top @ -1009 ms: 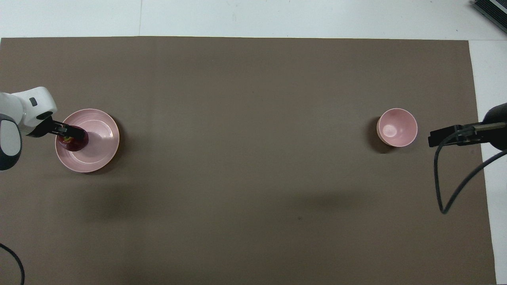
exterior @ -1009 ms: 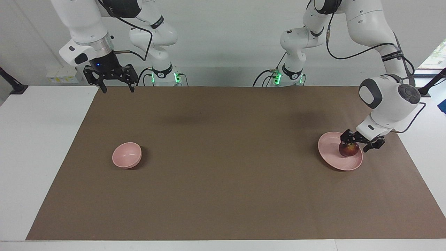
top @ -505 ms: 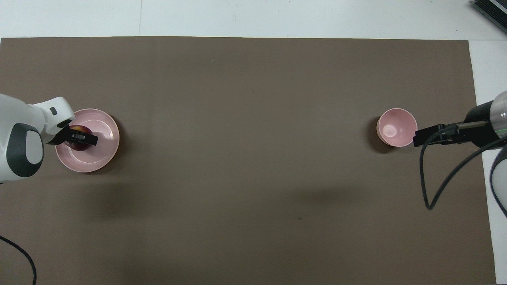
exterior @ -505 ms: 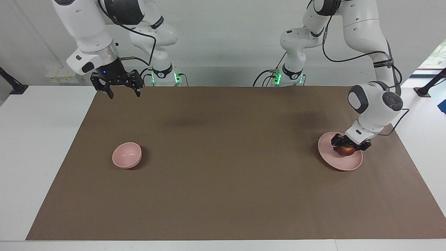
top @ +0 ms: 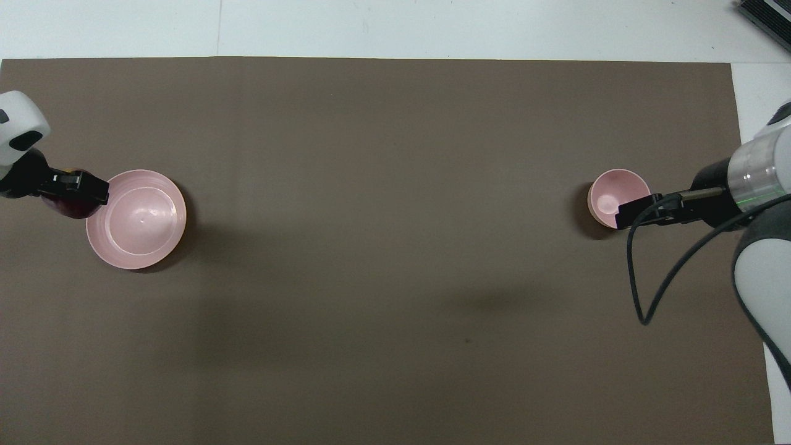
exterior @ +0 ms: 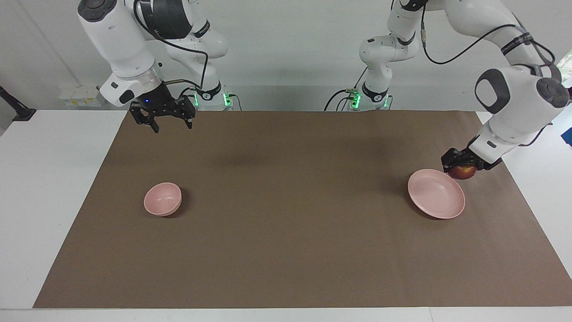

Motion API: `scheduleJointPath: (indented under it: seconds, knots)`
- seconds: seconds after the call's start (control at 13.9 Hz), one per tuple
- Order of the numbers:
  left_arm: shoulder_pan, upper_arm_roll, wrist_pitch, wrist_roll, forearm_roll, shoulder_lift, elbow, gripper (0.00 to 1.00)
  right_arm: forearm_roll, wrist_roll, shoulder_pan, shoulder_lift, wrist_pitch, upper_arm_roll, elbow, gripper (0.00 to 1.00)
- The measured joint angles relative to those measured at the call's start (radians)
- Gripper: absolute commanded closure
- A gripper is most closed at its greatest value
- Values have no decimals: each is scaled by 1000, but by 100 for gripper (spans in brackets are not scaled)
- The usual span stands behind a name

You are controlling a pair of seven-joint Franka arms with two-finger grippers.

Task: Move apple from plate to bowl
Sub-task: 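Lift the apple with the left gripper while the right gripper moves inward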

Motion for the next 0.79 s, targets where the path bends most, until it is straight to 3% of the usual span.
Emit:
scheduleJointPath:
  seconds: [0.5,0.79]
  knots:
    - [-205,-11,-56,-569,-113,13,21,100,428,0,10,3,78,-3,-107,0]
    - [-229,-17,-58,-774,-395,13,21,100,581,23,10,-1,103,-4,-187,0]
